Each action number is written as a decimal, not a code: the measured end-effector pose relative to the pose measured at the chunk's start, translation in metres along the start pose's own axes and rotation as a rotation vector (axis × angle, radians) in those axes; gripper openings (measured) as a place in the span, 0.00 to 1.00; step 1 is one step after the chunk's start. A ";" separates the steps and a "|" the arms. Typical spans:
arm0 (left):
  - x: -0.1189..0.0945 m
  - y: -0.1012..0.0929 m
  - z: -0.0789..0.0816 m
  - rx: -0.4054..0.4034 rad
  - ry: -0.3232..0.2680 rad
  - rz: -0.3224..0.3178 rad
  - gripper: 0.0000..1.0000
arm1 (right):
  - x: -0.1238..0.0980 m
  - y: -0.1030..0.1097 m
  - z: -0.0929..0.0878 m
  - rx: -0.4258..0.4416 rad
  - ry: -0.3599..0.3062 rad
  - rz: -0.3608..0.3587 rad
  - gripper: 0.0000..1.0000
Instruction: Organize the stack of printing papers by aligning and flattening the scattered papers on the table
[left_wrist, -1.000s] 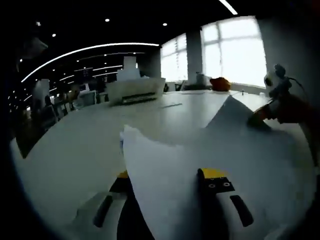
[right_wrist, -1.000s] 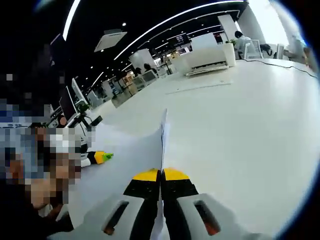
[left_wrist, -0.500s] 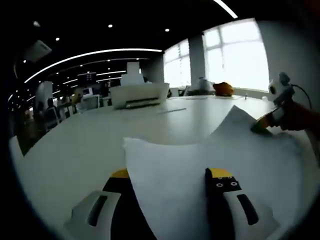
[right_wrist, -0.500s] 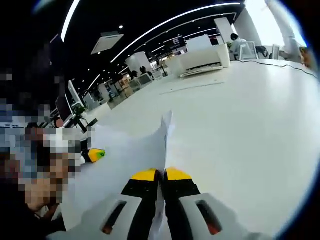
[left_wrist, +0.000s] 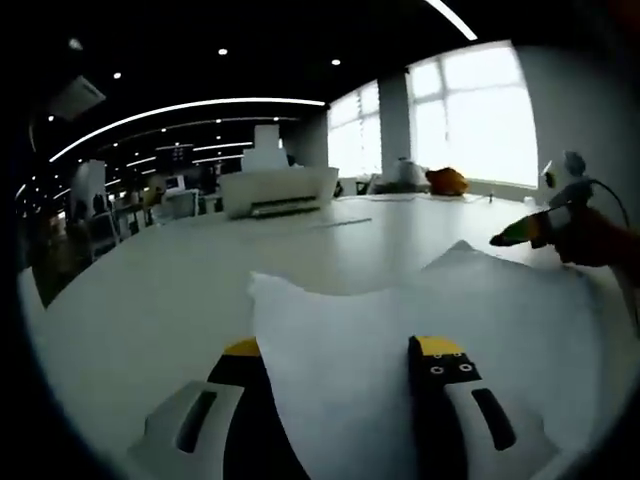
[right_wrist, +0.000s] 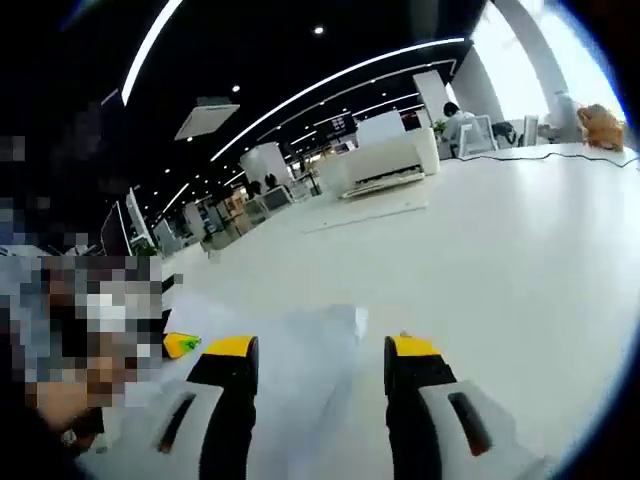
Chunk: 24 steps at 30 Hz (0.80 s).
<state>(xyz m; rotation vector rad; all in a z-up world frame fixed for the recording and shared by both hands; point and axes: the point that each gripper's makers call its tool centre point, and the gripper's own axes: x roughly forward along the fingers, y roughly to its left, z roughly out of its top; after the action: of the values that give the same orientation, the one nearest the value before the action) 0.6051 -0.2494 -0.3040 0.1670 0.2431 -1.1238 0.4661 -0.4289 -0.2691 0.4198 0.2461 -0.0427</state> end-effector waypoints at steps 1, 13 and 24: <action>0.000 0.000 0.000 -0.004 0.001 0.002 0.57 | -0.002 0.003 0.005 -0.007 -0.026 0.007 0.57; 0.001 0.000 0.001 0.013 -0.007 0.007 0.57 | -0.001 0.063 -0.013 -0.216 -0.005 0.165 0.81; 0.004 0.002 0.002 0.010 -0.001 0.000 0.57 | 0.011 0.071 -0.072 -0.454 0.187 0.247 0.76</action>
<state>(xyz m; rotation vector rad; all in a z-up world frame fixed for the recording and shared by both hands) 0.6093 -0.2527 -0.3037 0.1751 0.2365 -1.1251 0.4671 -0.3351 -0.3071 -0.0009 0.3757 0.2914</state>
